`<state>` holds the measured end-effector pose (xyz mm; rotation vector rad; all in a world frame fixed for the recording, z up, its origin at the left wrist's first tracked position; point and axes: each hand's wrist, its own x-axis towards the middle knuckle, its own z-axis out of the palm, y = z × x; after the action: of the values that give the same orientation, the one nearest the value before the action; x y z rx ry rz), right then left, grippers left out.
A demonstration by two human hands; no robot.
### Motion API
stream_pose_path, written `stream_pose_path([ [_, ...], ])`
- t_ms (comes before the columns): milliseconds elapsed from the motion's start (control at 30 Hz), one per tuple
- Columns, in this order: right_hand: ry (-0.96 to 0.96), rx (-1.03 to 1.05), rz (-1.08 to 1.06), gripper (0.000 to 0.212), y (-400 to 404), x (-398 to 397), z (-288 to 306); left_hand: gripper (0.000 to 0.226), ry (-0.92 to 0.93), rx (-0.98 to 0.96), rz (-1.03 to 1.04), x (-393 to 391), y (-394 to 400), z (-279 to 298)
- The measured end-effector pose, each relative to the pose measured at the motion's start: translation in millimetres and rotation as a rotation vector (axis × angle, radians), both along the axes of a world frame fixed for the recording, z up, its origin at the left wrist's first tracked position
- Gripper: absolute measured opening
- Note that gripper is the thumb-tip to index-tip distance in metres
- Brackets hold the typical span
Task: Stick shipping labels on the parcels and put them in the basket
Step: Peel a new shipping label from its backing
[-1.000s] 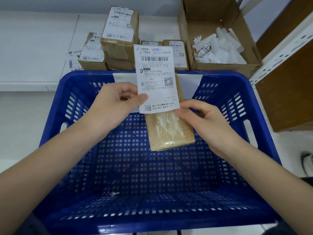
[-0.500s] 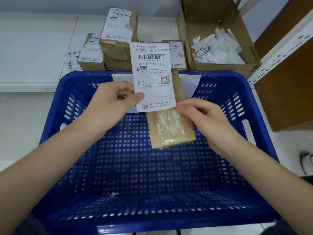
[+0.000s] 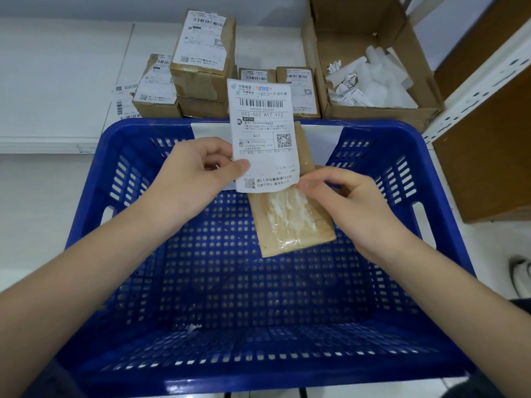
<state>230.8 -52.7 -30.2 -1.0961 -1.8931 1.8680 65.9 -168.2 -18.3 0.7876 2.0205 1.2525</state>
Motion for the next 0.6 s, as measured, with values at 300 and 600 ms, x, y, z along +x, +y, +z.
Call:
stream_pose_path([
  [300,0.031,0.08,0.022,0.013,-3,0,-4,0.059,0.368,-0.118,0.04,6,-4,-11],
  [600,0.006,0.165,0.085,0.012,-11,0,-7,0.023,0.244,0.12,-0.104,31,-6,-15],
])
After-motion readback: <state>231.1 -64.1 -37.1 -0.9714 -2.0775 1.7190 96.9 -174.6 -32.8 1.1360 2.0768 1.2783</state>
